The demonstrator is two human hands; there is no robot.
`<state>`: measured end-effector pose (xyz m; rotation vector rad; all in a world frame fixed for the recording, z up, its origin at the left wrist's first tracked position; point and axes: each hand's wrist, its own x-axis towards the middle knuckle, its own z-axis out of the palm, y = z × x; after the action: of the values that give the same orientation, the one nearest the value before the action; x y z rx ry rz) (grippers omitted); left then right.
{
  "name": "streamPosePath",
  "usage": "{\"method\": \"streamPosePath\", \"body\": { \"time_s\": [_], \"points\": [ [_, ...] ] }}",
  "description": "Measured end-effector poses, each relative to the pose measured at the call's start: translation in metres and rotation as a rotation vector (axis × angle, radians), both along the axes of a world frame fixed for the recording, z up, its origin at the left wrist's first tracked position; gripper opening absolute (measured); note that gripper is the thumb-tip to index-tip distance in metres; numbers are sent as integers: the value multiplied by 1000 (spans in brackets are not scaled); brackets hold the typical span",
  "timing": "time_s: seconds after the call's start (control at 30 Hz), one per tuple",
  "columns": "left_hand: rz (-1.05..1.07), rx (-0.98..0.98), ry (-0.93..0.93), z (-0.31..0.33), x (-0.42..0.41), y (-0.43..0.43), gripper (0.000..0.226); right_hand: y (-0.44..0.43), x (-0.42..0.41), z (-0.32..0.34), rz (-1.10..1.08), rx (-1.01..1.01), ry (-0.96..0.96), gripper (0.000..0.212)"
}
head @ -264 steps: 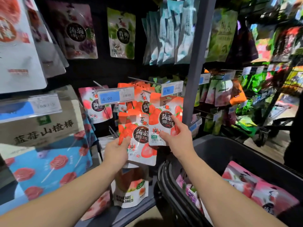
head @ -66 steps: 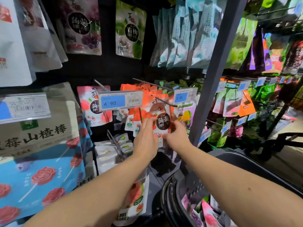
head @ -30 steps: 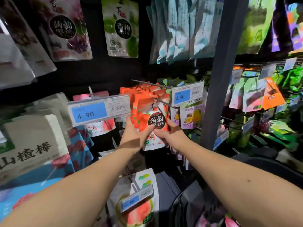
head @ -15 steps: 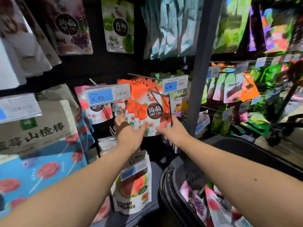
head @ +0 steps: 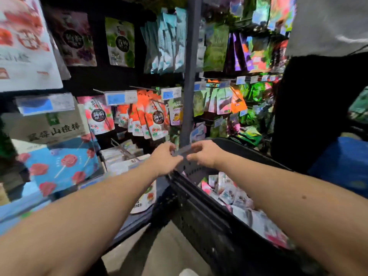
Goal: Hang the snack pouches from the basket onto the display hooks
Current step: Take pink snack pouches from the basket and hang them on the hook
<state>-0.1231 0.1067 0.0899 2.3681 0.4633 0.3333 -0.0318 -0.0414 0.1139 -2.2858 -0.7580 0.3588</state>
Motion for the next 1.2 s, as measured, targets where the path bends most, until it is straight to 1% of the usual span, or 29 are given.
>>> {"method": "streamPosePath", "body": {
  "time_s": [0.07, 0.13, 0.33, 0.47, 0.57, 0.67, 0.77, 0.83, 0.93, 1.0, 1.13, 1.2],
  "points": [
    [-78, 44, 53, 10, -20, -25, 42, -33, -27, 13, -24, -15, -12, 59],
    [-145, 65, 65, 21, -34, -47, 40, -66, -48, 22, -59, -41, -22, 57],
    [-260, 41, 49, 24, -46, -89, 18, -126, -67, 35, -174, -134, -34, 53],
    [-294, 75, 107, -4, -33, -112, 17, -143, -64, 6, -177, -264, -33, 52],
    [-364, 165, 189, -25, 1, -115, 11, -151, -44, -26, -150, -357, -21, 50],
    [-476, 254, 288, -34, 38, -114, 14, -155, -15, -53, -156, -325, 15, 54],
    [-587, 290, 439, -44, 67, -114, 28, -155, 6, -79, -242, -236, 111, 49],
    [-666, 341, 532, -53, 82, -115, 35, -155, 16, -95, -276, -215, 174, 49],
    [-770, 423, 699, -66, 100, -114, 40, -156, 27, -108, -191, -279, 203, 57],
    [-781, 436, 772, -70, 109, -113, 40, -158, 35, -114, -161, -298, 212, 54],
    [-783, 413, 848, -85, 129, -122, 41, -171, 50, -119, -201, -382, 220, 52],
    [-807, 401, 852, -94, 139, -132, 39, -179, 60, -121, -251, -419, 233, 48]
  ]
}}
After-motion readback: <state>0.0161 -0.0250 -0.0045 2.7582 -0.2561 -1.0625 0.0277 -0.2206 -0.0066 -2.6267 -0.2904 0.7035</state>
